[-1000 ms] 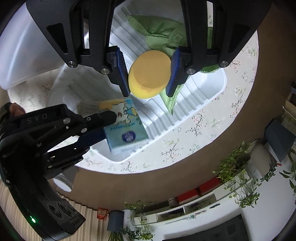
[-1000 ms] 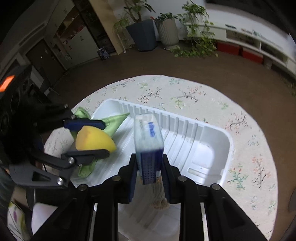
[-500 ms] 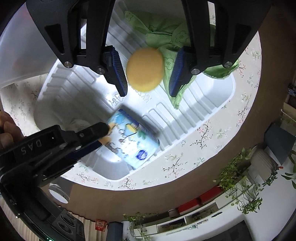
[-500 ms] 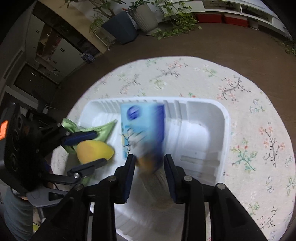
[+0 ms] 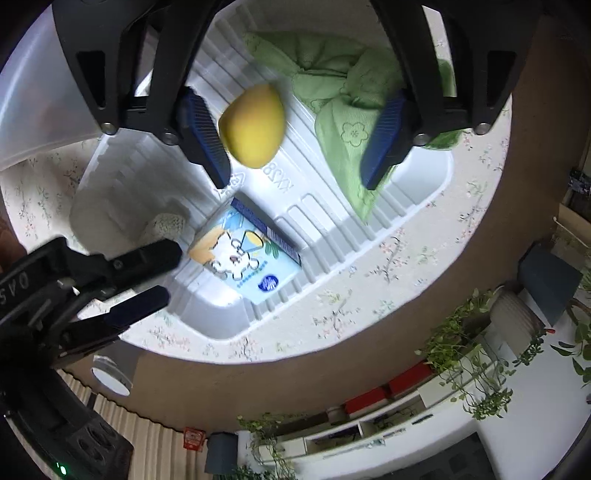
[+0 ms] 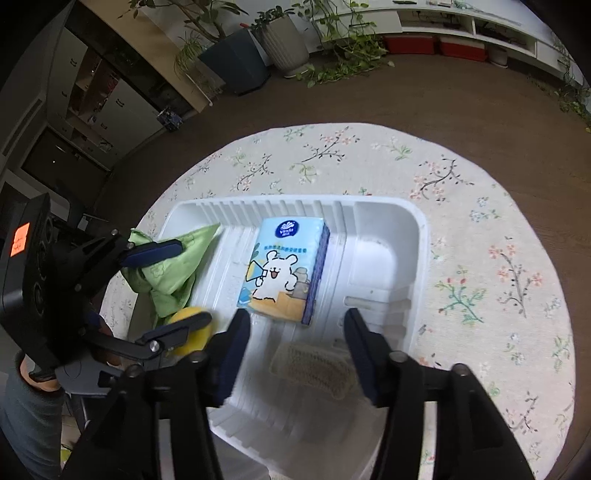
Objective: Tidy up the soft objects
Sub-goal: 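Carry the sponge and tissue pack into the white tray and open both tools, then move both open tools back over the remaining items on the table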
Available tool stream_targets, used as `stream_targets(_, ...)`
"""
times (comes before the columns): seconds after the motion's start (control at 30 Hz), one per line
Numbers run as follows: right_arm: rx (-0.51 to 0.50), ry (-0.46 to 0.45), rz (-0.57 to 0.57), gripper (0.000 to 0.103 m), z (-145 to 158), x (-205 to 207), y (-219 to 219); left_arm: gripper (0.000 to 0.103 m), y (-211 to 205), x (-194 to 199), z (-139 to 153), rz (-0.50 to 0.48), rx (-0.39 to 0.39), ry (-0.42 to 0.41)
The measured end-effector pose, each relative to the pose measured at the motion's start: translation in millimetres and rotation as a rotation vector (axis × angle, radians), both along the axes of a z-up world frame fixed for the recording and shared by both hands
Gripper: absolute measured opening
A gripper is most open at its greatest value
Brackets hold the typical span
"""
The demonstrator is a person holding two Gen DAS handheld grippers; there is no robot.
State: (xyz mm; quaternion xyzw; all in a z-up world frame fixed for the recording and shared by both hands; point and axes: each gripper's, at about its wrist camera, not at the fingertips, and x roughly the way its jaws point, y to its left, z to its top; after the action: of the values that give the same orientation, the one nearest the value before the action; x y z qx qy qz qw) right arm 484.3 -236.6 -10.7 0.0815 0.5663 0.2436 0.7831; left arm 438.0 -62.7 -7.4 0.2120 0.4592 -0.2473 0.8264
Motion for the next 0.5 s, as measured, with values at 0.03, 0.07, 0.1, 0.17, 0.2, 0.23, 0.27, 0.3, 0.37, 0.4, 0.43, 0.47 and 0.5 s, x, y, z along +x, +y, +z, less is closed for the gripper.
stream_targets(0.03,0.000,-0.005,-0.005,0.075,2,-2,-2,0.084,3,0,4,0.010,-0.006,-0.011)
stream_targets(0.07,0.000,-0.011,-0.014,0.082,5,-3,-4,0.088,7,0,9,0.023,-0.012,-0.020)
stream_targets(0.1,0.001,-0.019,-0.023,0.087,8,-4,-7,0.097,11,0,13,0.035,-0.017,-0.028)
stream_targets(0.17,0.021,-0.039,-0.042,0.090,16,-8,-16,0.103,20,-4,26,0.065,-0.024,-0.063)
stream_targets(0.2,0.026,-0.055,-0.053,0.096,22,-11,-21,0.103,28,-5,34,0.086,-0.042,-0.081)
stream_targets(0.23,0.027,-0.074,-0.065,0.100,28,-13,-26,0.103,36,-7,42,0.110,-0.059,-0.098)
stream_targets(0.27,0.025,-0.095,-0.076,0.103,33,-16,-31,0.103,43,-9,48,0.133,-0.076,-0.112)
stream_targets(0.3,0.028,-0.123,-0.090,0.103,40,-21,-39,0.103,53,-12,57,0.165,-0.103,-0.133)
stream_targets(0.37,0.021,-0.157,-0.118,0.103,50,-29,-52,0.103,69,-20,70,0.205,-0.139,-0.163)
stream_targets(0.4,0.011,-0.183,-0.137,0.103,57,-36,-60,0.103,78,-27,78,0.226,-0.155,-0.180)
stream_targets(0.43,0.009,-0.201,-0.147,0.103,61,-43,-67,0.103,85,-34,83,0.239,-0.168,-0.199)
stream_targets(0.47,0.010,-0.216,-0.156,0.103,66,-49,-72,0.103,93,-44,88,0.255,-0.188,-0.214)
stream_targets(0.5,0.013,-0.230,-0.164,0.103,70,-56,-79,0.103,100,-53,91,0.267,-0.203,-0.219)
